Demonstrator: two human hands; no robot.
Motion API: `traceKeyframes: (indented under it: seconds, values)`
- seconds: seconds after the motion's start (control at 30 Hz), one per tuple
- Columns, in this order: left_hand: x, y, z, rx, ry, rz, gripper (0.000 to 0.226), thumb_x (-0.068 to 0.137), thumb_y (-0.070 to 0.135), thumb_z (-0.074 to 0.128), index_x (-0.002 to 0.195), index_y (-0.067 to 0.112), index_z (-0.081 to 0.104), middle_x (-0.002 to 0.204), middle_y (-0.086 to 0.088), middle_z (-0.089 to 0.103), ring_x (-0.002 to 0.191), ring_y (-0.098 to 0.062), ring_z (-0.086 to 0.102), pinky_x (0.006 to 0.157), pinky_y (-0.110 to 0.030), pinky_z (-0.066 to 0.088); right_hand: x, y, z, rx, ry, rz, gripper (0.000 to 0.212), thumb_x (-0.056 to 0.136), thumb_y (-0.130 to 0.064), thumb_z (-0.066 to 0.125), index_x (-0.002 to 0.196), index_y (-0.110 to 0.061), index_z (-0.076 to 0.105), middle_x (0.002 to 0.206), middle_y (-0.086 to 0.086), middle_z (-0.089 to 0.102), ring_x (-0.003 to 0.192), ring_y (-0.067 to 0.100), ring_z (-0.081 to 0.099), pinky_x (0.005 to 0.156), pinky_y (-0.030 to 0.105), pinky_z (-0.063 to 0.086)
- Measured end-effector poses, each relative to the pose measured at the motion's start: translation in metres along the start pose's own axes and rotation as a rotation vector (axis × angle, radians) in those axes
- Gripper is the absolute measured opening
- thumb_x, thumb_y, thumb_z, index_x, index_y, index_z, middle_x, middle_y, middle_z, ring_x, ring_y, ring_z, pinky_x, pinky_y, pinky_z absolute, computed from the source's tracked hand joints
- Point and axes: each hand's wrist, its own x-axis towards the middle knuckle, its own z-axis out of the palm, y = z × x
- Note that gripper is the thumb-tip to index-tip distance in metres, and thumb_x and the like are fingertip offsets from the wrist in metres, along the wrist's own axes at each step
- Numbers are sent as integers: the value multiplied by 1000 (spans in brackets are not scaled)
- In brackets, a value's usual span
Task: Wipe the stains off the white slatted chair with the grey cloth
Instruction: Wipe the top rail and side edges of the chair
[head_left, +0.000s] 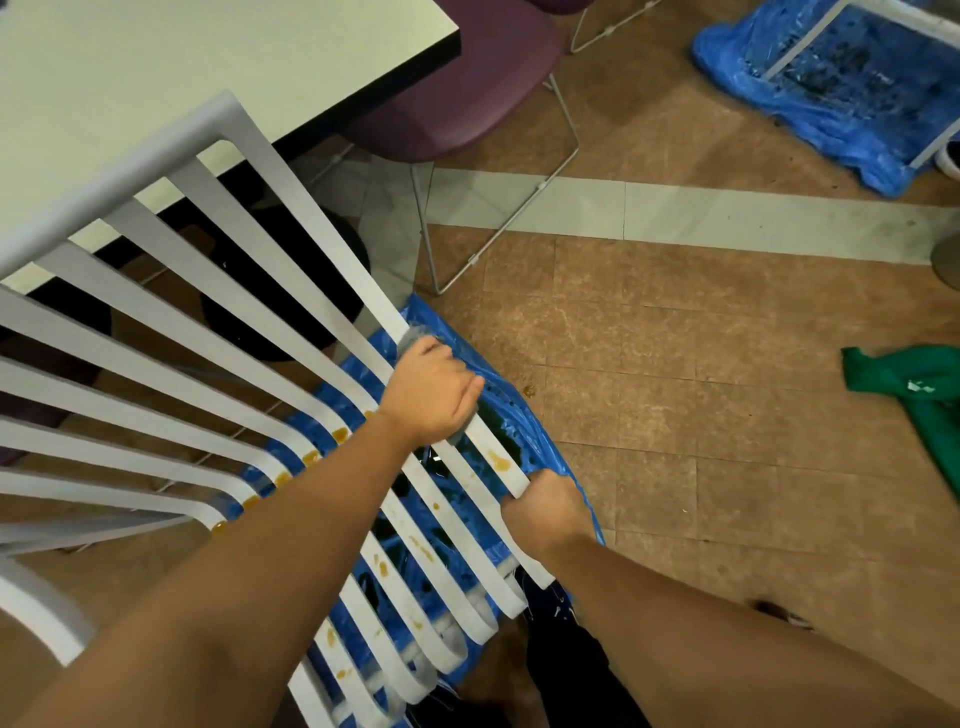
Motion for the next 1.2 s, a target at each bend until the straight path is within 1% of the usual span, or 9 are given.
traceKeyframes:
  seconds: [0.1, 0.2, 0.3, 0.43, 0.53, 0.63, 0.77, 1.0, 1.2]
  values:
    - [14, -47, -14, 135, 53, -34, 54, 103, 34, 29, 68, 19, 67, 64, -1, 60, 70, -22, 47, 90, -42, 38, 1, 1, 0, -10, -6, -5, 17, 85, -31, 59, 91, -17, 67, 74, -2, 63, 64, 17, 65, 50, 27, 52]
    - [26, -99, -41, 281, 78, -72, 49, 104, 33, 32, 78, 14, 69, 75, -7, 67, 83, -28, 57, 106, -46, 33, 1, 2, 1, -10, -4, -6, 14, 84, -29, 58, 85, -18, 65, 73, -2, 63, 63, 17, 64, 50, 27, 50]
    - [30, -114, -56, 352, 105, -115, 49, 106, 34, 31, 85, 11, 68, 86, -11, 70, 92, -32, 58, 114, -47, 29, 2, 3, 1, -16, -1, -3, 14, 84, -29, 58, 81, -17, 63, 71, 0, 63, 62, 18, 63, 49, 27, 48]
    - [22, -73, -33, 224, 92, -221, 51, 107, 35, 30, 84, 16, 72, 87, -5, 72, 95, -27, 58, 117, -44, 22, 2, 3, 2, -26, -3, -12, 15, 83, -30, 56, 79, -18, 63, 70, 0, 63, 62, 18, 64, 49, 28, 50]
    - [10, -25, -6, 90, 24, -190, 57, 106, 38, 24, 78, 23, 71, 79, 3, 69, 87, -19, 56, 114, -41, 24, 3, 4, 4, -23, -9, -11, 15, 82, -30, 57, 77, -17, 61, 71, 1, 64, 62, 20, 65, 51, 30, 53]
    - [-3, 19, 7, -43, 32, -181, 58, 104, 36, 26, 72, 19, 71, 72, 3, 67, 81, -19, 55, 111, -41, 30, 4, 3, 4, -21, -6, -9, 16, 81, -30, 57, 75, -16, 60, 71, 3, 65, 62, 21, 65, 53, 31, 55]
    - [-17, 54, 10, -160, 64, -126, 56, 104, 36, 29, 71, 20, 71, 69, 6, 66, 77, -17, 54, 107, -39, 33, 3, 2, 3, -40, 1, -15, 17, 82, -31, 58, 72, -17, 56, 72, 3, 64, 64, 22, 63, 52, 29, 48]
    - [-13, 32, 11, -176, 71, 73, 52, 107, 36, 28, 72, 22, 65, 69, 7, 63, 71, -16, 47, 92, -39, 40, 5, 3, 4, -49, 16, -16, 16, 82, -32, 58, 78, -17, 64, 72, 1, 64, 63, 21, 63, 51, 27, 46]
    - [-16, 42, 11, -186, 121, -106, 53, 105, 34, 30, 78, 22, 73, 74, 7, 68, 81, -16, 56, 109, -41, 34, 7, 4, 8, -36, 19, -9, 17, 80, -33, 58, 75, -17, 64, 70, 2, 65, 62, 22, 65, 52, 30, 52]
